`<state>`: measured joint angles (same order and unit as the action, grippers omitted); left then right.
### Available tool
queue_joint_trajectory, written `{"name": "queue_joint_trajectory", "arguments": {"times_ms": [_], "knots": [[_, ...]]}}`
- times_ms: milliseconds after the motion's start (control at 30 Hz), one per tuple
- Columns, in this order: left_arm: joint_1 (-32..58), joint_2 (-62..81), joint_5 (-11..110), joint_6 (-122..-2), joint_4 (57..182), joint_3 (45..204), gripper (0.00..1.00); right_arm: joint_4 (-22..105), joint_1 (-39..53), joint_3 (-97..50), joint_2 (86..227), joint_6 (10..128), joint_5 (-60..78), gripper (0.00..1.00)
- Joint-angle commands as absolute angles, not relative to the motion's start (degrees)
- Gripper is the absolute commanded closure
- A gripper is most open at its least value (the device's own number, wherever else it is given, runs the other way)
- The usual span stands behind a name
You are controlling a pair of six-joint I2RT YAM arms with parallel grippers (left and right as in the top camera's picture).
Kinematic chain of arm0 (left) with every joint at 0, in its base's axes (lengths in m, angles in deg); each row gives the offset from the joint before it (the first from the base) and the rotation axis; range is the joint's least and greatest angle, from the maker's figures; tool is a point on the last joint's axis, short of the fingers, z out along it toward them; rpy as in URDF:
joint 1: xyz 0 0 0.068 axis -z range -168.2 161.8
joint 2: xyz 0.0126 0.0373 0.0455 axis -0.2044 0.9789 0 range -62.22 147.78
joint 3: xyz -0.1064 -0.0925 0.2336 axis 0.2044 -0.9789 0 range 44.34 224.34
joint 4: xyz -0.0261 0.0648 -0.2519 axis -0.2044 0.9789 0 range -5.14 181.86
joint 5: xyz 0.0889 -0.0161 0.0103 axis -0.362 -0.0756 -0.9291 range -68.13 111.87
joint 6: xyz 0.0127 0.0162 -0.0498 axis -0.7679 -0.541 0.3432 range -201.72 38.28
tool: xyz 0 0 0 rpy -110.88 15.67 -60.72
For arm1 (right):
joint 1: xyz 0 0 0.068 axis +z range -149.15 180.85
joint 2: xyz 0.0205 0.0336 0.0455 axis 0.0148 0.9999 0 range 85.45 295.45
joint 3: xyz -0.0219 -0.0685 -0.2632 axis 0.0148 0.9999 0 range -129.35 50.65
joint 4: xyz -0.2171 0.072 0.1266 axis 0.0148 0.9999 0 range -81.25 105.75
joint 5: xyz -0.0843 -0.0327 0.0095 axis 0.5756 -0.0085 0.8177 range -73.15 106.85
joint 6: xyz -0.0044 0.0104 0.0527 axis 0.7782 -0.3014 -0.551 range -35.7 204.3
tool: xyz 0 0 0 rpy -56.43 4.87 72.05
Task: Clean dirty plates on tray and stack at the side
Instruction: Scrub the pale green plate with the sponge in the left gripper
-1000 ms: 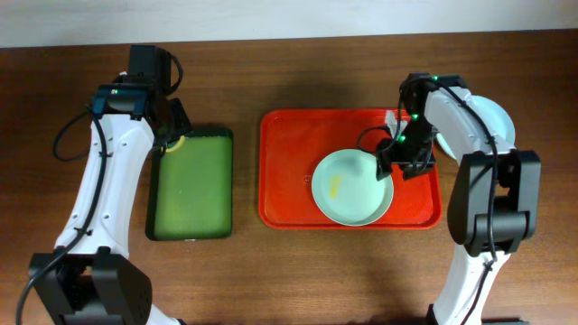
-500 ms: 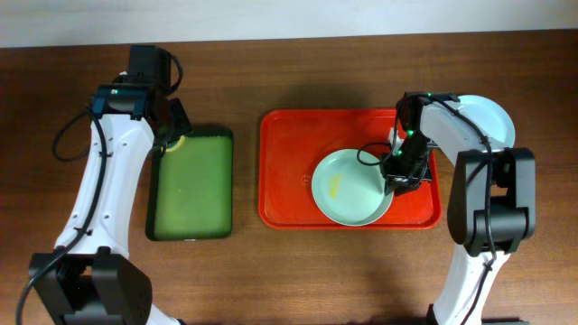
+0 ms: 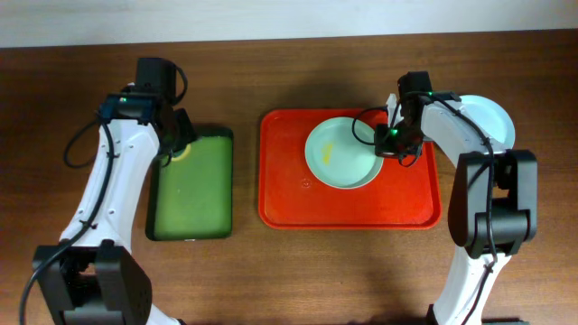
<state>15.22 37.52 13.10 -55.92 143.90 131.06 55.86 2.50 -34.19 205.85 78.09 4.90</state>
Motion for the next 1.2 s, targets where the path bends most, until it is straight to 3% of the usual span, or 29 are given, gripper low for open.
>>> {"name": "queue_joint_trajectory", "arguments": {"times_ms": [0, 200, 300, 600, 900, 967, 1167], "knots": [[15.39, 37.43, 16.97, -55.42, 141.08, 125.44, 1.00, 56.48, 2.80, -33.78, 206.79, 77.82, 6.98, 0.78], [15.39, 37.46, 16.97, -55.42, 136.23, 118.01, 1.00, 58.42, 2.82, -33.75, 206.81, 72.80, 6.78, 0.78], [15.39, 37.46, 16.97, -55.42, 133.19, 114.31, 1.00, 59.14, 2.89, -33.73, 206.81, 72.82, 6.54, 0.87], [15.41, 37.46, 21.71, -55.42, 118.33, 100.72, 1.00, 57.39, 7.59, -33.51, 206.81, 72.84, 6.61, 0.88], [15.39, 29.92, 21.71, -55.70, 120.98, 104.92, 1.00, 56.26, 8.40, -33.51, 206.81, 73.58, 6.63, 0.90], [15.39, 24.85, 21.97, -55.68, 121.59, 105.48, 1.00, 56.06, 8.40, -33.51, 206.81, 76.62, 6.59, 0.96], [19.39, 20.28, 27.09, -55.64, 121.57, 105.46, 1.00, 55.30, 9.40, -33.51, 206.81, 85.19, 5.30, 0.96]]}}
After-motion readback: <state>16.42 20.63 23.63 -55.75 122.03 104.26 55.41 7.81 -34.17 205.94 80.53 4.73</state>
